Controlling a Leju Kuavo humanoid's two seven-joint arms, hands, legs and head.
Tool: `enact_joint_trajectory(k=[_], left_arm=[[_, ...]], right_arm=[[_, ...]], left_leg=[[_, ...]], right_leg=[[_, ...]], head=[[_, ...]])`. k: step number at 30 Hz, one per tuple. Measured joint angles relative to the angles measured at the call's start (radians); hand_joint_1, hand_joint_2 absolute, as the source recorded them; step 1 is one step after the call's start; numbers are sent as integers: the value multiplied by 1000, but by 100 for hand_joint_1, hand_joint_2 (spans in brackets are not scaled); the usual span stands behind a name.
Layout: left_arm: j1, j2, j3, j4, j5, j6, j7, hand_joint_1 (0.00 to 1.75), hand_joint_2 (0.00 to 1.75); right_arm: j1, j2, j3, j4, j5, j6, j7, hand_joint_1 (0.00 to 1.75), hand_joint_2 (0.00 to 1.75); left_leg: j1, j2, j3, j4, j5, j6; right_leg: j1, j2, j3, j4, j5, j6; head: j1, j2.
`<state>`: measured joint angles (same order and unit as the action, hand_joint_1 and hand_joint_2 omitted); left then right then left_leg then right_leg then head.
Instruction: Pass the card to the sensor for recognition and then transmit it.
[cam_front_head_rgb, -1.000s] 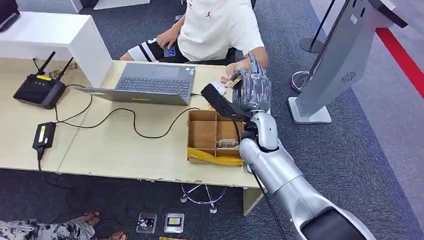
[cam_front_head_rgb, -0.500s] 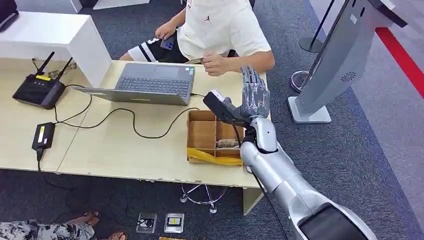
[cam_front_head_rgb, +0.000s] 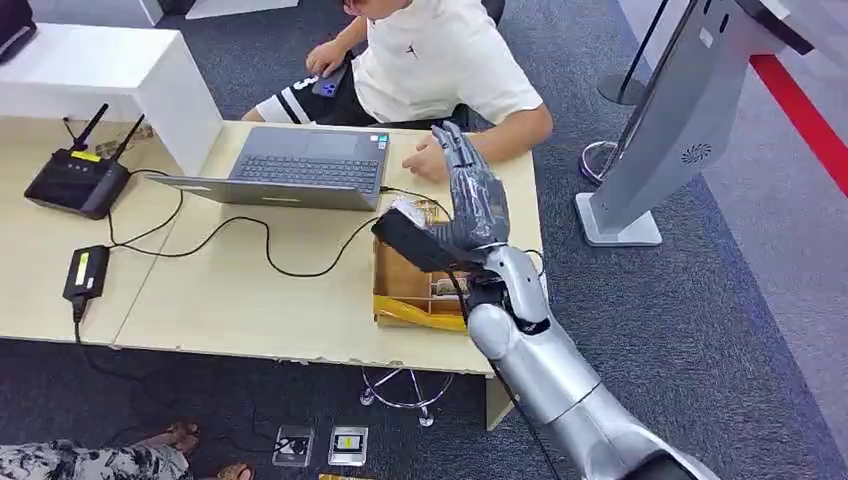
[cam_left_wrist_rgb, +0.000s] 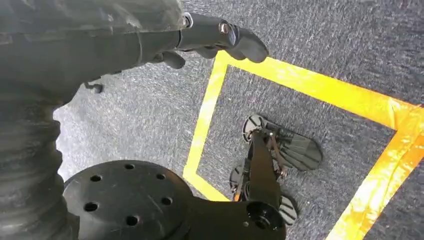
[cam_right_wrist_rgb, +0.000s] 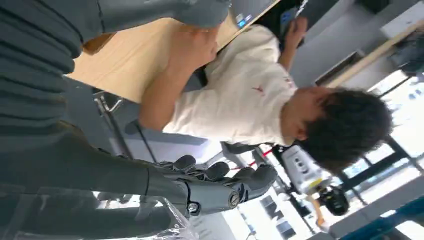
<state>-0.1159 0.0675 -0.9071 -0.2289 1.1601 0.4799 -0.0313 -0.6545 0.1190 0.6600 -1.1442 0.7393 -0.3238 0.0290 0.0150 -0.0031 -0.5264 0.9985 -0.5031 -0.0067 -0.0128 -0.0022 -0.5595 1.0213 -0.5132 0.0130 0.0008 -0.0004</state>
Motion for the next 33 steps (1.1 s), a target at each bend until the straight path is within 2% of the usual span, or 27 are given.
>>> enact_joint_trajectory(k=[6,9,19,33], left_arm=[[0,-2,0,0,1,8,0,0,175],[0,-3,0,0,4,18,0,0,175],[0,-11,0,0,14,40,4,0,175],[0,-12,0,0,2,9,2,0,175]], right_arm=[[78,-38,58,-220,0,151,0,0,175],[95,-55,93,-260,3,188,0,0,175],[105,-83,162,-245,10,210,5,0,175],[101,-121,183,-73,148,184,134,0,175]], left_leg=[[0,0,0,0,0,0],[0,0,0,0,0,0],[0,0,0,0,0,0],[0,0,0,0,0,0]], right_leg=[[0,0,0,0,0,0],[0,0,0,0,0,0],[0,0,0,0,0,0],[0,0,0,0,0,0]], head=[[0,0],[0,0],[0,0],[0,0]])
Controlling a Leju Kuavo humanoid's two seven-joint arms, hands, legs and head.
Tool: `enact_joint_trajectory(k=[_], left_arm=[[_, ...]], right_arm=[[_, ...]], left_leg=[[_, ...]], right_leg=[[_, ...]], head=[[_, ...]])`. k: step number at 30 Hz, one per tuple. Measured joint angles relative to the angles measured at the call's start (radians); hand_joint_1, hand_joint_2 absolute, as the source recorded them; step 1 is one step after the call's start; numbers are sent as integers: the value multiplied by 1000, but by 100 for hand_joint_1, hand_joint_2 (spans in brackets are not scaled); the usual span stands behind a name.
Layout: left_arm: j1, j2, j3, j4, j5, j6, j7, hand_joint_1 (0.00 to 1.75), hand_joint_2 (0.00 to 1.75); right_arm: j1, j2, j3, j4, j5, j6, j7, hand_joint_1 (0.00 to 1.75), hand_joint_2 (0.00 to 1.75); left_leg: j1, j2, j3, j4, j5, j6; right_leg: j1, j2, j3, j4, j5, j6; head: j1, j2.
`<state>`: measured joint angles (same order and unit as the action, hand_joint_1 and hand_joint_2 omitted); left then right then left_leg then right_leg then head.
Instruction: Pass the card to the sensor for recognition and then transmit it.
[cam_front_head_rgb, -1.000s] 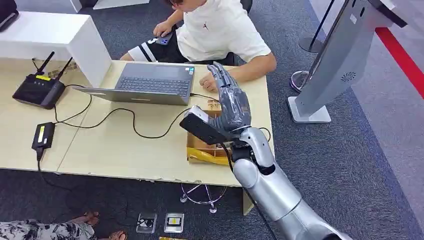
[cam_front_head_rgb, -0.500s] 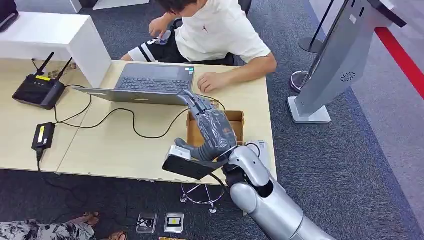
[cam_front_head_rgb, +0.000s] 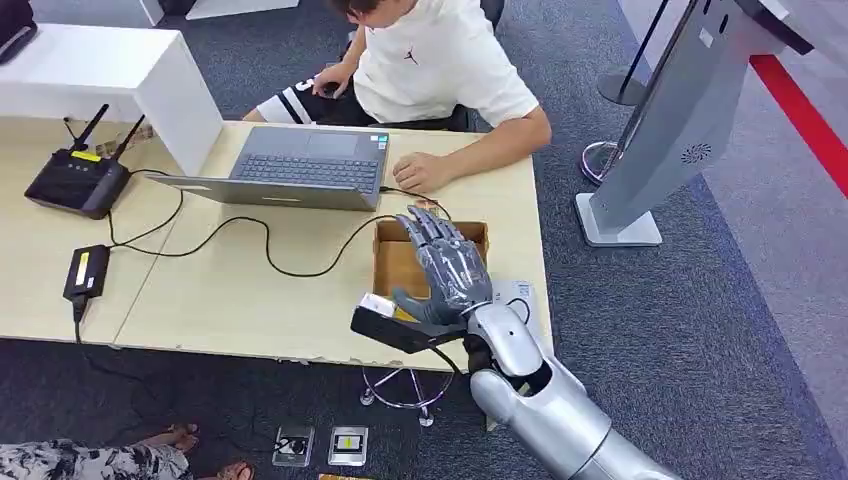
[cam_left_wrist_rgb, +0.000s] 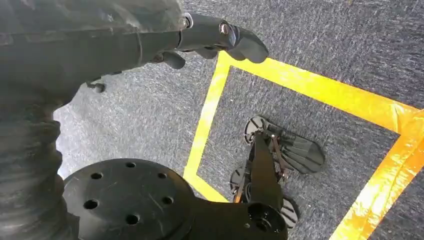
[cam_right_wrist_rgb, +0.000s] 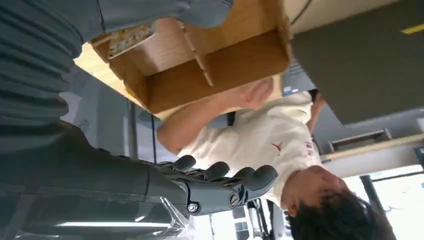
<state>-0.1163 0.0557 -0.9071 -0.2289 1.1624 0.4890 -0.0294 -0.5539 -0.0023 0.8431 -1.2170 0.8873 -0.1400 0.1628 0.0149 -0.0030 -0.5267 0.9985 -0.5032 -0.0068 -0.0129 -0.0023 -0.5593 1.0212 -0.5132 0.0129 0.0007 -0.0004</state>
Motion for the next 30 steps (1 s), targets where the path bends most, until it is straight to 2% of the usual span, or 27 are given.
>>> enact_joint_trajectory(k=[11,30], left_arm=[[0,0,0,0,1,1,-1,0,175],[0,0,0,0,14,18,1,0,175]], right_arm=[[-12,-1,3,128,44,-6,23,0,175],[-12,9,7,175,58,-5,24,2,175]], left_leg=[[0,0,0,0,0,0],[0,0,0,0,0,0]], right_leg=[[0,0,0,0,0,0],[0,0,0,0,0,0]], head=[[0,0],[0,0]])
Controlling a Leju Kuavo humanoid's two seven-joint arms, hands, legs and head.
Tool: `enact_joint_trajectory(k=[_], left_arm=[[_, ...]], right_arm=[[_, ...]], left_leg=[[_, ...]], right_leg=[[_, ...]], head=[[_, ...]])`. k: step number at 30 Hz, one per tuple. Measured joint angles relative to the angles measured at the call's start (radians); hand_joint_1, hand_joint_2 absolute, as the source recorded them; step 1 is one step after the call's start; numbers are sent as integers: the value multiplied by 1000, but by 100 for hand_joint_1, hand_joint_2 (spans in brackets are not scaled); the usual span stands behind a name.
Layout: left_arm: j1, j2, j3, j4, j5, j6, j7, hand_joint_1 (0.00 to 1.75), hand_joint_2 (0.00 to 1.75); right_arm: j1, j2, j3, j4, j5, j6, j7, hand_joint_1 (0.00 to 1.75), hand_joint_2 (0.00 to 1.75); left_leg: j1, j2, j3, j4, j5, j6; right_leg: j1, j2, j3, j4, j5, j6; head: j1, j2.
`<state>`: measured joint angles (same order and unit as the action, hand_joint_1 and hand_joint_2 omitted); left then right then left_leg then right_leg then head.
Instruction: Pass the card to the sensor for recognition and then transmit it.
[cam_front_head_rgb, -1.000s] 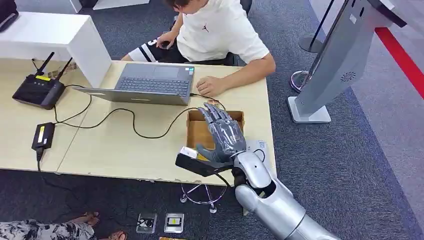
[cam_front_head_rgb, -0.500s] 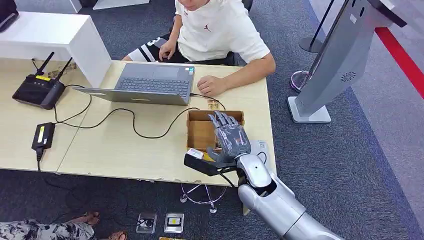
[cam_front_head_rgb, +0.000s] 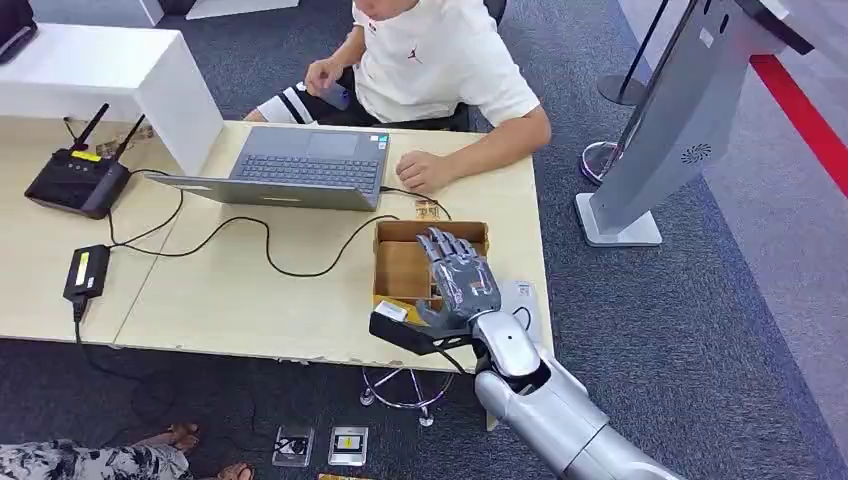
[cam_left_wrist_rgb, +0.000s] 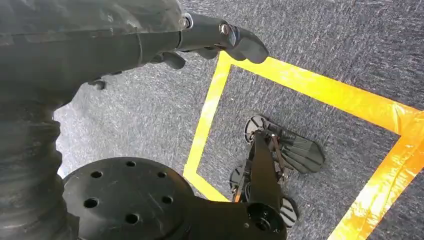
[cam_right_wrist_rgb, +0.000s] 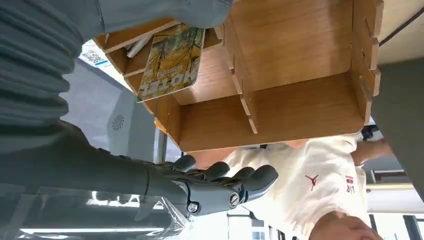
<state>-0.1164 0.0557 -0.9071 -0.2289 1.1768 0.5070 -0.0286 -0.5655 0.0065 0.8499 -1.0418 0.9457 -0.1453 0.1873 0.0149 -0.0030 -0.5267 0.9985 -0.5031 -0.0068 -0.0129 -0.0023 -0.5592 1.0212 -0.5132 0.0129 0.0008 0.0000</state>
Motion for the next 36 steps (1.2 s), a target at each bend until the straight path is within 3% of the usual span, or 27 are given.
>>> enact_joint_trajectory(k=[21,36], left_arm=[[0,0,0,0,4,-3,3,0,175],[0,4,0,1,2,-30,4,0,175]], right_arm=[[2,-2,0,1,29,3,43,3,175],[30,-25,-44,1,53,13,91,10,175]], left_leg=[[0,0,0,0,0,0],[0,0,0,0,0,0]], right_leg=[[0,0,0,0,0,0],[0,0,0,0,0,0]], head=[[0,0],[0,0]])
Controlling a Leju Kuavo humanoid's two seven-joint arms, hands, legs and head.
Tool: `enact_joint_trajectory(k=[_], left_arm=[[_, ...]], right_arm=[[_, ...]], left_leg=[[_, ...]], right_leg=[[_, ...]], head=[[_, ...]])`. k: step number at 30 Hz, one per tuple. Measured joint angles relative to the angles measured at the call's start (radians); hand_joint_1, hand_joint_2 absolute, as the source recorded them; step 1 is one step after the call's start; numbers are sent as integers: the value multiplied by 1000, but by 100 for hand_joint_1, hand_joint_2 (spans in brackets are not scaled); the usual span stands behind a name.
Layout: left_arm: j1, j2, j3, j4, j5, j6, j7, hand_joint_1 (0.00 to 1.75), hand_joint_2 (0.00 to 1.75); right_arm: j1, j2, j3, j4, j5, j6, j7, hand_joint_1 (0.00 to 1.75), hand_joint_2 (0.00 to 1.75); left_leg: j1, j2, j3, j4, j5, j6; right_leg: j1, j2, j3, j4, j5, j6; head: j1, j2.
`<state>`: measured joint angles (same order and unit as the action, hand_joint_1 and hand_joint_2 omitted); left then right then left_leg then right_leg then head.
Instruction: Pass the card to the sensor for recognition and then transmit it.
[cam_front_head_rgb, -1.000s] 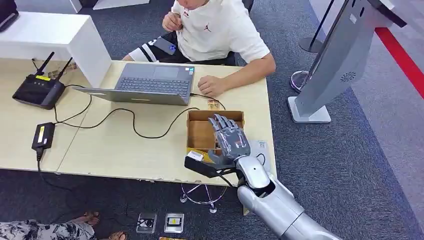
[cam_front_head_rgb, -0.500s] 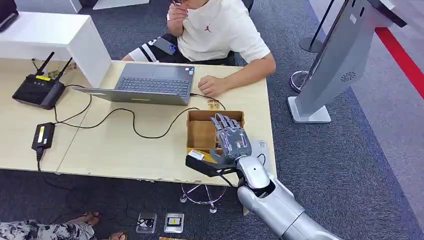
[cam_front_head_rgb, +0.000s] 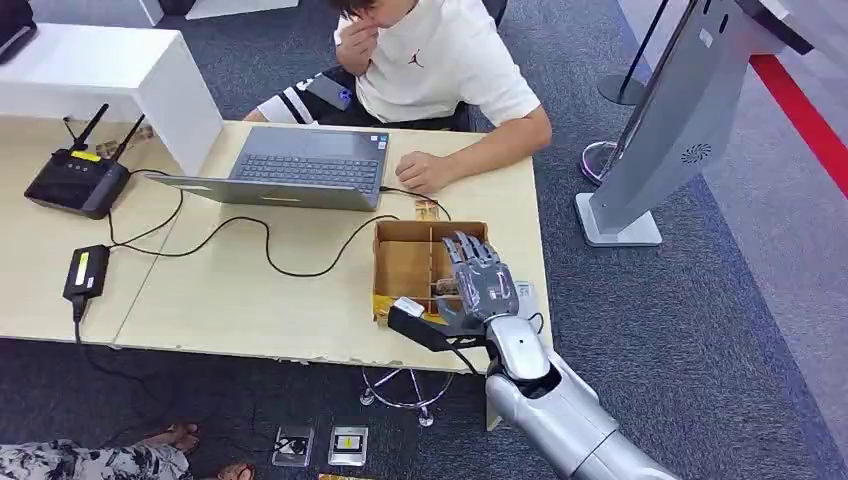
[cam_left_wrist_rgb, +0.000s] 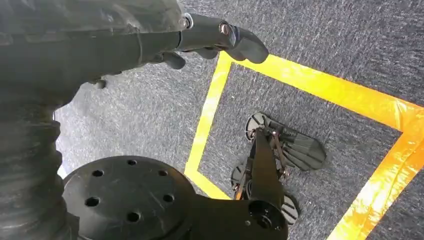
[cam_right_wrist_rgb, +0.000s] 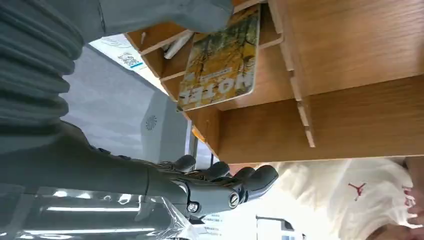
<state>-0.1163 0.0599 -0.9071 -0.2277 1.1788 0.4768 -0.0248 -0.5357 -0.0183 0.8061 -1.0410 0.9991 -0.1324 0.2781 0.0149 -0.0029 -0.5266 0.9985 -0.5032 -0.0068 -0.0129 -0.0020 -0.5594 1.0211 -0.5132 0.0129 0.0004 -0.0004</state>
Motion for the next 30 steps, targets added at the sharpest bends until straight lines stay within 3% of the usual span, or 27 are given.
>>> enact_joint_trajectory(k=[24,30], left_arm=[[0,0,0,1,1,7,4,0,175],[0,0,0,1,1,12,8,0,175]], right_arm=[[21,-6,-22,-13,34,25,-8,44,175],[24,-6,-22,-21,38,38,-9,59,175]], left_leg=[[0,0,0,0,0,0],[0,0,0,0,0,0]], right_leg=[[0,0,0,0,0,0],[0,0,0,0,0,0]], head=[[0,0],[0,0]])
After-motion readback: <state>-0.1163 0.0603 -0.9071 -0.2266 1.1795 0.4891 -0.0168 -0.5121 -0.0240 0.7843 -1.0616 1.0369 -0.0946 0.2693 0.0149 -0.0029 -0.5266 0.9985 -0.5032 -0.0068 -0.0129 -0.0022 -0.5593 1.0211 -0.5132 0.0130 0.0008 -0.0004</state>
